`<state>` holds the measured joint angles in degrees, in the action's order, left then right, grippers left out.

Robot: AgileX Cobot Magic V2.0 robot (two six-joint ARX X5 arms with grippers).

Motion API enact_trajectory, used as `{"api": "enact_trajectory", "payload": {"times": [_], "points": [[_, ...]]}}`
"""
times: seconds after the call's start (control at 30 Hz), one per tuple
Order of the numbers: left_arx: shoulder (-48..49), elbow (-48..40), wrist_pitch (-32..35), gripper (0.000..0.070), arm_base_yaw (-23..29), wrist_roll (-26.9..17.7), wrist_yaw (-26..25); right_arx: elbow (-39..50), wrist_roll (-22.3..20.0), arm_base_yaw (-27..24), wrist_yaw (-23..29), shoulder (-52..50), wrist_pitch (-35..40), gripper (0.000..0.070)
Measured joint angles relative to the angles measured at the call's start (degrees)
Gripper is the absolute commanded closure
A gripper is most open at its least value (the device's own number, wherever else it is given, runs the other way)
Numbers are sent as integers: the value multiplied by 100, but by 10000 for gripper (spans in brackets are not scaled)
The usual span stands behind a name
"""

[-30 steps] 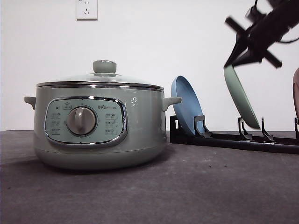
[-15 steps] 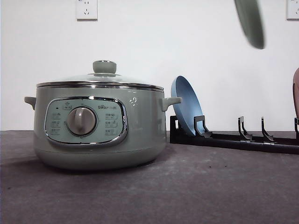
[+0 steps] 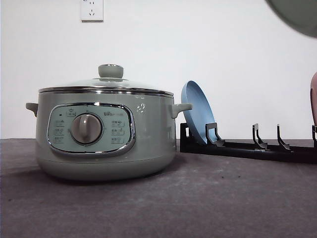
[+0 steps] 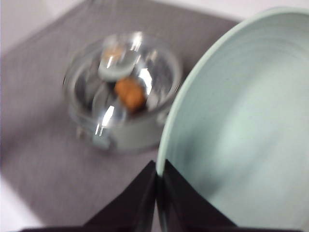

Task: Transfer potato from steamer to green plate

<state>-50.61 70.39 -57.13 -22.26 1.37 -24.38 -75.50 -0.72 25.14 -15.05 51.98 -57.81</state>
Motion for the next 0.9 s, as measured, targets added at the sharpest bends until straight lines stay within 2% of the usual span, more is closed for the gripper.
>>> {"api": "enact_trajectory", "payload": {"times": [0.13,0.3,0.67,0.9], "points": [[0,0,62,30,0,0,0,547,2,686,690,-350,-274,700],[-2,0,75,30,0,0,0,1082,96,1272,1421,-422,-428,700],[0,0,85,30,0,0,0,2326,482,2121,2170,-73,-108,700],[-2,0,212,30,0,0,0,2541,916,2556,2296,577,242,700]]}}
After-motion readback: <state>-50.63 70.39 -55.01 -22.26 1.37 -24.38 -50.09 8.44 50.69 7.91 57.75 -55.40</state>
